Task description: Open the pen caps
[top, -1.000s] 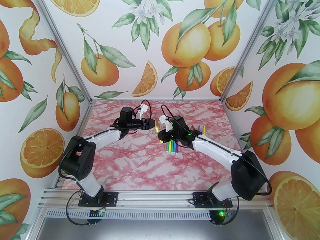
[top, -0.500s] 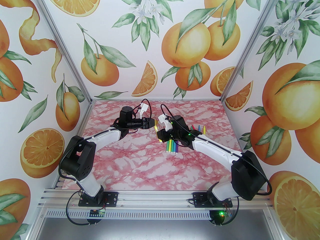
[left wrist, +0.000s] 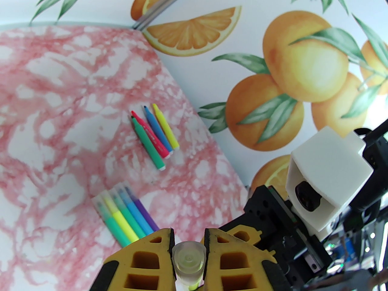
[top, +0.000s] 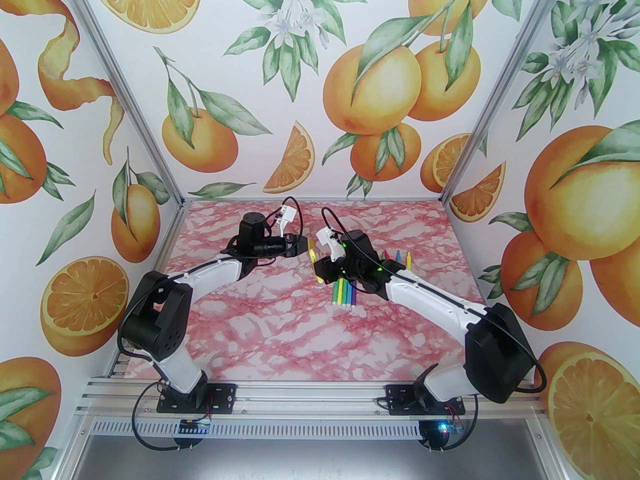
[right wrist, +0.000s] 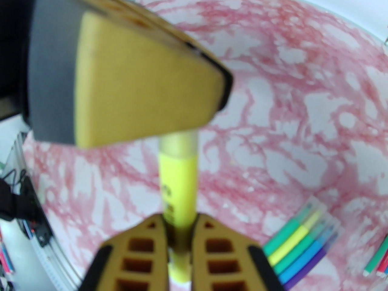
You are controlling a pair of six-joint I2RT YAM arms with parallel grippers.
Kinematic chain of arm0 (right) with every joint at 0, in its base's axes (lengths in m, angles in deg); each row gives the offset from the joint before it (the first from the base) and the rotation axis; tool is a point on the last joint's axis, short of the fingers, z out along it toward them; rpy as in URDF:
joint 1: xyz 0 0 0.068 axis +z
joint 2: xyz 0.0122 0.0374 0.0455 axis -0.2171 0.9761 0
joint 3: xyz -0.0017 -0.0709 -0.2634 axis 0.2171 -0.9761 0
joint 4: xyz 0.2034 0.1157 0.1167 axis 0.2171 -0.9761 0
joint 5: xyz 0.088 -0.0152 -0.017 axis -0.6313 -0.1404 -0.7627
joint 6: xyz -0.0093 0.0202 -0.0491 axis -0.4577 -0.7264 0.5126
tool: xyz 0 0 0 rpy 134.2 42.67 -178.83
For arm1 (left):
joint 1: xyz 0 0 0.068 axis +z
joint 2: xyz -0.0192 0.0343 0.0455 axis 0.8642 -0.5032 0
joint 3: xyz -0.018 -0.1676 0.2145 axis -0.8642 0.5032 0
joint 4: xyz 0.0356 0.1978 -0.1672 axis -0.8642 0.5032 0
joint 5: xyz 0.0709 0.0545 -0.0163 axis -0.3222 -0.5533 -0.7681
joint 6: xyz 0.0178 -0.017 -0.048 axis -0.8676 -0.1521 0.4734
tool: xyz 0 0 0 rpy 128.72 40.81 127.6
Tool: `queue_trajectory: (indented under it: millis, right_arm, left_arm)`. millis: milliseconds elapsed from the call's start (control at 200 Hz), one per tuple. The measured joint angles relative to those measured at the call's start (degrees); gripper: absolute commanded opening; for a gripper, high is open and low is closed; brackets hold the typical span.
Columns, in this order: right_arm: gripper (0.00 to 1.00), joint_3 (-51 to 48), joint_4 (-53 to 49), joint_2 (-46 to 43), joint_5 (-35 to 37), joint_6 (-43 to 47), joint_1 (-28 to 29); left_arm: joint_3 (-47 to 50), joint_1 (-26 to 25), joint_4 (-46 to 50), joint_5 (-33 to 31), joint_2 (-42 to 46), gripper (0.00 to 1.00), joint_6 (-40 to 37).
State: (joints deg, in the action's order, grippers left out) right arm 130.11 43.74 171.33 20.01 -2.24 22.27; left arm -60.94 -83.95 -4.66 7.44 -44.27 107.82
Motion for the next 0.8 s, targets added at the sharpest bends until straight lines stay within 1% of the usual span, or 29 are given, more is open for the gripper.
queue_trajectory:
  millis: [75, 115, 185, 295, 370, 500, 801]
  right_arm:
    - [0.28, 0.00, 0.09, 0.00, 0.15, -0.02, 0.00]
    - [0.32, 0.00, 0.15, 0.00, 0.20, 0.35, 0.02]
    - [0.35, 0.00, 0.39, 0.02, 0.17, 0.26, 0.02]
    - [0.35, -0.09, 0.96, 0.09, 0.20, 0.20, 0.02]
    - [0.34, -0.13, 1.40, 0.26, 0.17, 0.20, 0.02]
    - [0.24, -0.24, 1.64, 0.90, 0.17, 0.20, 0.02]
    - [0.07, -1.22, 2.75, 0.94, 0.17, 0.44, 0.11]
  left_arm:
    - [0.00, -0.02, -0.13, -0.02, -0.02, 0.02, 0.24]
    - [0.00, -0.04, -0.24, 0.17, -0.02, 0.00, 0.52]
    - [0.00, -0.15, -0.50, 0.42, -0.02, 0.00, 0.79]
    - [0.00, -0.28, -0.90, 0.81, -0.02, 0.00, 1.14]
    - [0.00, -0.28, -0.96, 0.83, -0.02, 0.00, 1.14]
    - [0.00, -0.28, -0.94, 0.81, 0.00, 0.00, 1.11]
    - [0.00, -0.28, -0.20, -0.20, 0.11, 0.00, 0.79]
